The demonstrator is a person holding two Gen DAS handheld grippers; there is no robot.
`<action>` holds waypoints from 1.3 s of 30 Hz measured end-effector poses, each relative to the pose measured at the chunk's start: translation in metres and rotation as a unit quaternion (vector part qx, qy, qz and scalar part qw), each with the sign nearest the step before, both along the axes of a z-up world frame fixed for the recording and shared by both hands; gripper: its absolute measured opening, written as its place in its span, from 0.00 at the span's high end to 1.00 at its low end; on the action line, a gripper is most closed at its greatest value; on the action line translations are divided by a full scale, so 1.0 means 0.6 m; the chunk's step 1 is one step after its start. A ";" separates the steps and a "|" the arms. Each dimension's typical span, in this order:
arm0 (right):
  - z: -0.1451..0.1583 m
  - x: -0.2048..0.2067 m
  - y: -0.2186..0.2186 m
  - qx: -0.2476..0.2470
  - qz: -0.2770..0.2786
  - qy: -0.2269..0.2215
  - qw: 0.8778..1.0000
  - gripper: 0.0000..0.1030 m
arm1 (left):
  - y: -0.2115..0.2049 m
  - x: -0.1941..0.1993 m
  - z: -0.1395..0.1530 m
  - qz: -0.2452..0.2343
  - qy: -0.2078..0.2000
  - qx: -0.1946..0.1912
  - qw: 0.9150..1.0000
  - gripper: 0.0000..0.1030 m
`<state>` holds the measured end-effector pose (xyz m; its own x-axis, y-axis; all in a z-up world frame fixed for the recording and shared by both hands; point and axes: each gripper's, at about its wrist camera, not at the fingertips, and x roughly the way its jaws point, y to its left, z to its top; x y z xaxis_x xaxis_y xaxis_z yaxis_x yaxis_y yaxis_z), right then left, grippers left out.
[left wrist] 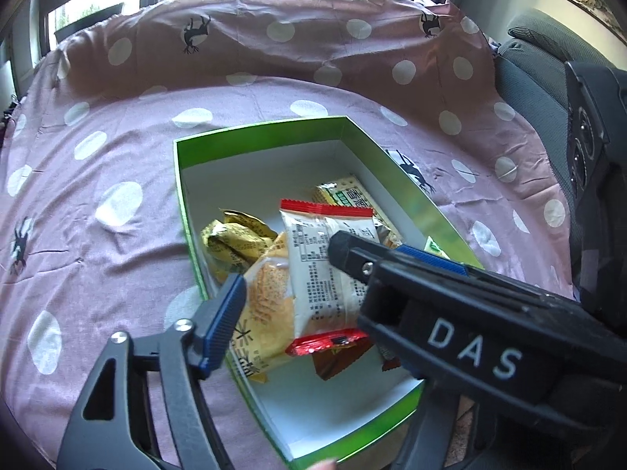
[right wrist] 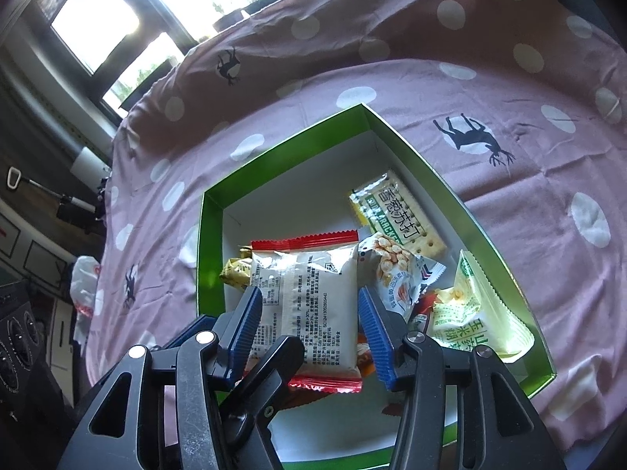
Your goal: Organize snacks
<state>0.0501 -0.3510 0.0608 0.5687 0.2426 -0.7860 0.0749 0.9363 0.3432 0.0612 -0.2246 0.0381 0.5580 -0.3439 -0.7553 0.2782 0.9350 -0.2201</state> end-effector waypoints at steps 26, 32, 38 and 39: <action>0.071 -0.055 0.022 -0.040 0.000 -0.074 0.996 0.22 | 0.056 -0.056 0.060 0.046 -0.043 0.018 0.998 0.01; 0.070 -0.054 0.021 -0.056 -0.013 -0.071 0.996 0.22 | 0.055 -0.060 0.056 0.048 -0.037 0.023 0.998 0.01; 0.068 -0.053 0.022 -0.064 -0.016 -0.068 0.995 0.22 | 0.056 -0.059 0.050 0.045 -0.026 0.019 0.998 0.01; 0.067 -0.052 0.022 -0.066 -0.017 -0.068 0.995 0.22 | 0.057 -0.059 0.050 0.046 -0.026 0.018 0.998 0.01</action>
<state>0.0186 -0.3377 0.1012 0.6777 0.1211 -0.7253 0.0687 0.9716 0.2264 0.0259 -0.1907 0.0679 0.6244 -0.2626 -0.7356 0.2014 0.9641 -0.1732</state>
